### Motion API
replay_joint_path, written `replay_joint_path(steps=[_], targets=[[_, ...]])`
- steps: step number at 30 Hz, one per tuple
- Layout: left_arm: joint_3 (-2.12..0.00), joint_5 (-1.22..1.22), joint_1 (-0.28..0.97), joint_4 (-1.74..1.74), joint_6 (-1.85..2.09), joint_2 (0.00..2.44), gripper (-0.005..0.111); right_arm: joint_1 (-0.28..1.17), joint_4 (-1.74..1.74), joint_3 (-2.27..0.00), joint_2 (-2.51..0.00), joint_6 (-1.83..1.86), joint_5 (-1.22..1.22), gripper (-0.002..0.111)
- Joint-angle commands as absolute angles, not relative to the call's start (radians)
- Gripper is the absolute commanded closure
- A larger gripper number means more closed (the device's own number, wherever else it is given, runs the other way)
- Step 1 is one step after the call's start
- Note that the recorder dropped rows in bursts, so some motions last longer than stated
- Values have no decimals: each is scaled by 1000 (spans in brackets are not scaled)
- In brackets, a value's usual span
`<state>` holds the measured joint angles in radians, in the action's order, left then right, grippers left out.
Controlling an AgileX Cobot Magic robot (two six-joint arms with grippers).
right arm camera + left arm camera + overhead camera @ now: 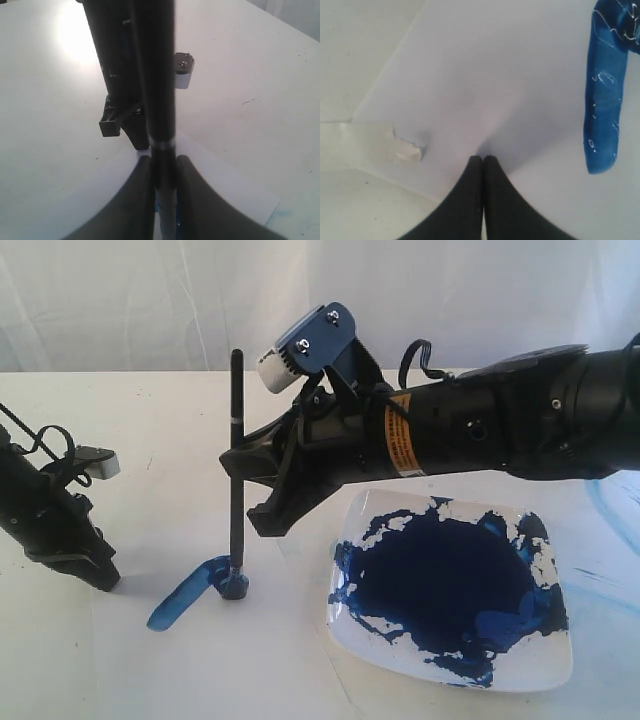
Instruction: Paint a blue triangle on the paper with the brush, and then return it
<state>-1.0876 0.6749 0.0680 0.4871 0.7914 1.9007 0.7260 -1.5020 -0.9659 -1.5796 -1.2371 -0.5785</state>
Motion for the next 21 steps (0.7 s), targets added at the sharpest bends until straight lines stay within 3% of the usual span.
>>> replay_joint_path(steps=[1,21], targets=[[-1077,697,70,484,786,1893,107,719,-1527,-964,-1560,-1276,-571,108],[-1077,702,70,484,786,1893,107,719,-1744,-964,-1490,-1553,-556,108]])
